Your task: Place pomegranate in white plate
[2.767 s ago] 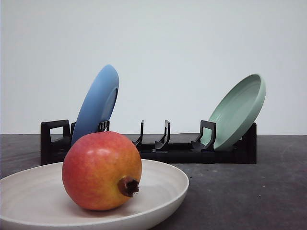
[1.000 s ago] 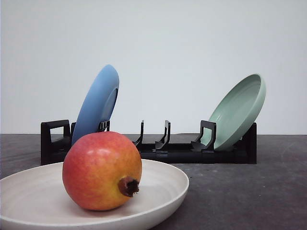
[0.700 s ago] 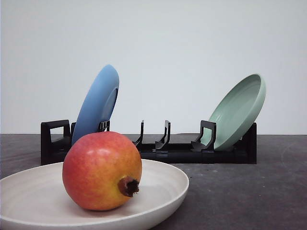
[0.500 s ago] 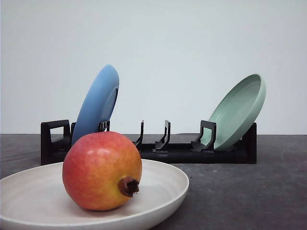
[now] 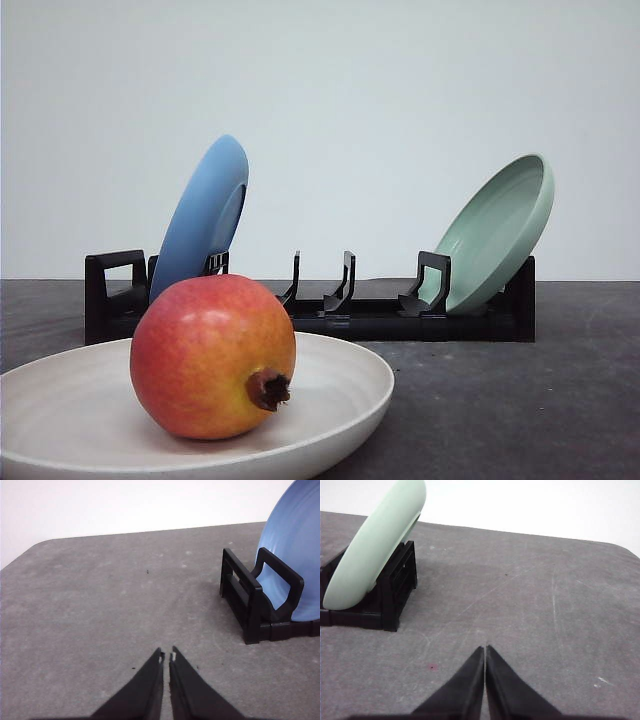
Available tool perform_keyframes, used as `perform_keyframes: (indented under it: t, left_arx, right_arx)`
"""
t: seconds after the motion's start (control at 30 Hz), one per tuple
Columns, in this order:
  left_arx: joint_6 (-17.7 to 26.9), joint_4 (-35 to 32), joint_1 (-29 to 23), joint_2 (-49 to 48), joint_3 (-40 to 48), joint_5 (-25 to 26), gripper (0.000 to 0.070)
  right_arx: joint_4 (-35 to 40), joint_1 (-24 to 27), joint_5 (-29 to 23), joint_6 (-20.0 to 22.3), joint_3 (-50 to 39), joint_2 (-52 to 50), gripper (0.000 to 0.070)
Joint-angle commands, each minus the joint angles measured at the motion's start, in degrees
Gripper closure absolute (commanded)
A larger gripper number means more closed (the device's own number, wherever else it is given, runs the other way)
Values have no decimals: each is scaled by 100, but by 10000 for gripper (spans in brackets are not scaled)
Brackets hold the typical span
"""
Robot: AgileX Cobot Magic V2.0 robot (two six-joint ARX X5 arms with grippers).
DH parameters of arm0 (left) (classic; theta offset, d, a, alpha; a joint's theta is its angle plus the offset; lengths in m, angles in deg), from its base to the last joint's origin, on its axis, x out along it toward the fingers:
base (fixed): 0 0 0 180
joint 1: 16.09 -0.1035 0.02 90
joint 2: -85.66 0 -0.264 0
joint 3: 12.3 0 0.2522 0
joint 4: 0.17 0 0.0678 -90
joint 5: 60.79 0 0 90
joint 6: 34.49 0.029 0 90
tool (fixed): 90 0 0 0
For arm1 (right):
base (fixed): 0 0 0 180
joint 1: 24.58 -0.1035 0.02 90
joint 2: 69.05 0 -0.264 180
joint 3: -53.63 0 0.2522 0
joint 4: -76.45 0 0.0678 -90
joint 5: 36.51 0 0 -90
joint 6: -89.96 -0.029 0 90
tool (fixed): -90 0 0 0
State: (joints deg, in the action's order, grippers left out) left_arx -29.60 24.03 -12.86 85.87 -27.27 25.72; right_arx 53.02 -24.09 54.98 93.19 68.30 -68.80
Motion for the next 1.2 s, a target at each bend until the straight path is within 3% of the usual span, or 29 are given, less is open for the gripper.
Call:
perform_keyframes:
  t: [0.0, 1.17]
  left_arx:
    - [-17, 28, -4, -2, 55, 11, 700]
    - [-17, 28, -4, -2, 55, 11, 700]
  right_arx:
    - [63, 7, 0, 61, -26, -4, 700]
    - [63, 7, 0, 61, -26, -4, 700]
